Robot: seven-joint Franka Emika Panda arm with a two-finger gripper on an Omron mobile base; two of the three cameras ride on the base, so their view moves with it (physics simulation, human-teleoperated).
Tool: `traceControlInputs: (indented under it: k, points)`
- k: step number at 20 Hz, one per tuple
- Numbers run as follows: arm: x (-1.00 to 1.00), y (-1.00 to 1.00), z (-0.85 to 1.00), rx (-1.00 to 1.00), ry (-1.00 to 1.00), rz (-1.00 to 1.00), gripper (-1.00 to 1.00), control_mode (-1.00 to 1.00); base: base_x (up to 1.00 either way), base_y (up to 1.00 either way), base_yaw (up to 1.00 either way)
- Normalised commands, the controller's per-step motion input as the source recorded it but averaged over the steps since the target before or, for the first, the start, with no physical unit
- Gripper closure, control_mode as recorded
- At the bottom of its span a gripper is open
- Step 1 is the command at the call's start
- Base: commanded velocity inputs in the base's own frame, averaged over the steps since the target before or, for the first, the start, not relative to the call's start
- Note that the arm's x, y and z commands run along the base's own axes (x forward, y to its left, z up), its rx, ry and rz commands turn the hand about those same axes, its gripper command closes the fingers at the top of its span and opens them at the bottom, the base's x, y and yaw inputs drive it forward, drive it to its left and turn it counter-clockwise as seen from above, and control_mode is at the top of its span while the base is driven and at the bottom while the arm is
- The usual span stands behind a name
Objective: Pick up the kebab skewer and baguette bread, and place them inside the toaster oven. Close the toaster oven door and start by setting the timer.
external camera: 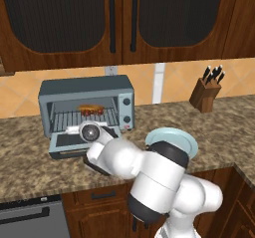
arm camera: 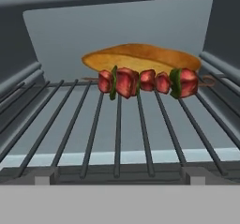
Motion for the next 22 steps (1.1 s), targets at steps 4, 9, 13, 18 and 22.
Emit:
traceControlInputs:
  k: [4,9,13,18,22]
  points:
    - [0.24,0.02,0.0,0.0,0.03,0.0,-1.0,-1.0,0.0,0.0,0.0]
    - [0.28,0.04,0.0,0.0,0.03,0.0,-1.0,-1.0,0.0,0.0,0.0]
    - [0.31,0.04,0.0,0.0,0.04,0.0,-1.0,-1.0,0.0,0.0,0.0]
    - [0.3,0.05,0.0,0.0,0.03,0.0,-1.0,-1.0,0.0,0.0,0.0]
    - [0.28,0.05,0.0,0.0,0.03,0.0,-1.0,-1.0,0.0,0.0,0.0]
